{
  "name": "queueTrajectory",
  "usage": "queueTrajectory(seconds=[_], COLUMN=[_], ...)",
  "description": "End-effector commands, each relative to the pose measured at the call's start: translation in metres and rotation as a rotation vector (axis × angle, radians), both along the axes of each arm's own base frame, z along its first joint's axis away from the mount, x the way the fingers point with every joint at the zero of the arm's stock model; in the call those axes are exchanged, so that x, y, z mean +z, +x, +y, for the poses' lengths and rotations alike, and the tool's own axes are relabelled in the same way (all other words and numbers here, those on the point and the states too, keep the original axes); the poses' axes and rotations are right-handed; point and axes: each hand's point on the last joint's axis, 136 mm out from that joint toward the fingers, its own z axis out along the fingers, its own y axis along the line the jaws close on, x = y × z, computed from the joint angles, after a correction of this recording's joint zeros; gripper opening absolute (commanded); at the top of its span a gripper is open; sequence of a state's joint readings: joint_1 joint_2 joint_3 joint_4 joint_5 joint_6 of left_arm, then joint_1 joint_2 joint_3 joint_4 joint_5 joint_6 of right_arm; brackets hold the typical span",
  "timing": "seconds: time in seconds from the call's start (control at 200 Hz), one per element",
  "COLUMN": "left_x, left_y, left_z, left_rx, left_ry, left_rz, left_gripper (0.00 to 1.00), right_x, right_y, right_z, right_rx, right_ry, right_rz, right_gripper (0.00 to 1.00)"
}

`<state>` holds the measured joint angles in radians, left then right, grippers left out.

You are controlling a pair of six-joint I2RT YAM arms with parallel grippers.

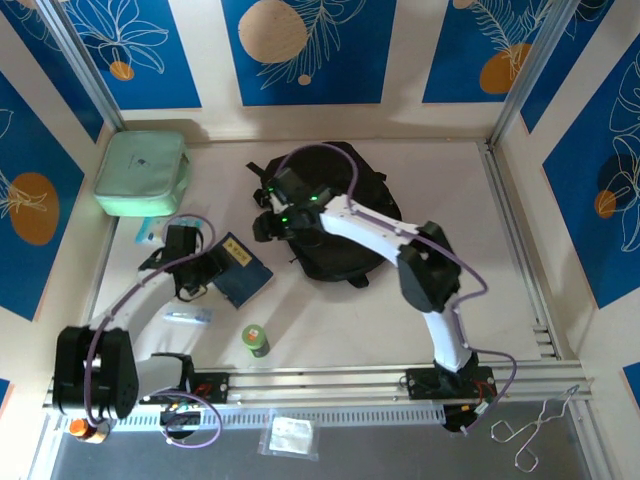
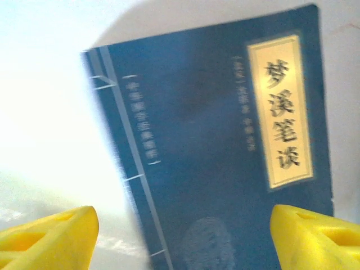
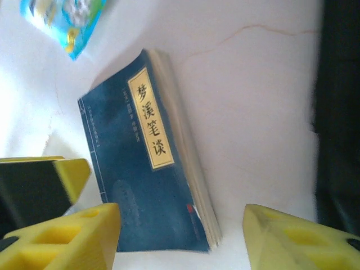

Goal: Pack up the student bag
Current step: Pick up the book from the middle-left of the table.

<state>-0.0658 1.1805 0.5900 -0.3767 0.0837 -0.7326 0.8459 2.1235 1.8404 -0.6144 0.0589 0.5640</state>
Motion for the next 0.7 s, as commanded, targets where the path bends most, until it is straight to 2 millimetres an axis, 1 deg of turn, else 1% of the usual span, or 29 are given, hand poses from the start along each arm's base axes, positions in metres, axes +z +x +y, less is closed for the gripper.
queueTrajectory(seconds=[0.0, 0.11, 0.23, 0.305, 0.39, 0.61, 0.695], left_x=[-0.006, -0.013, -0.017, -0.021, -0.026, -0.033, -0.035], left_y=[-0.002, -0.002, 0.000, 0.002, 0.003, 0.005, 0.005], left_z=[0.010, 0.007, 0.004, 0.000, -0.004, -0.010, -0.012], left_rx=[0.070, 0.056, 0.036, 0.022, 0.010, -0.007, -0.012], left_ry=[-0.032, -0.054, -0.069, -0.090, -0.105, -0.139, -0.151], left_rz=[-0.007, 0.013, 0.018, 0.018, 0.026, 0.043, 0.049], left_gripper=[0.77, 0.74, 0.69, 0.66, 0.63, 0.56, 0.54], right_x=[-0.030, -0.048, -0.064, -0.074, -0.083, -0.103, -0.109], right_y=[-0.015, -0.012, -0.012, -0.010, -0.012, -0.021, -0.023], right_z=[0.006, 0.020, 0.028, 0.025, 0.025, 0.020, 0.016], right_rx=[0.087, 0.102, 0.104, 0.075, 0.061, 0.058, 0.049], right_ry=[-0.143, -0.171, -0.191, -0.214, -0.219, -0.242, -0.248], right_rz=[0.037, 0.050, 0.073, 0.082, 0.102, 0.153, 0.176], right_gripper=[0.56, 0.51, 0.44, 0.43, 0.40, 0.26, 0.23])
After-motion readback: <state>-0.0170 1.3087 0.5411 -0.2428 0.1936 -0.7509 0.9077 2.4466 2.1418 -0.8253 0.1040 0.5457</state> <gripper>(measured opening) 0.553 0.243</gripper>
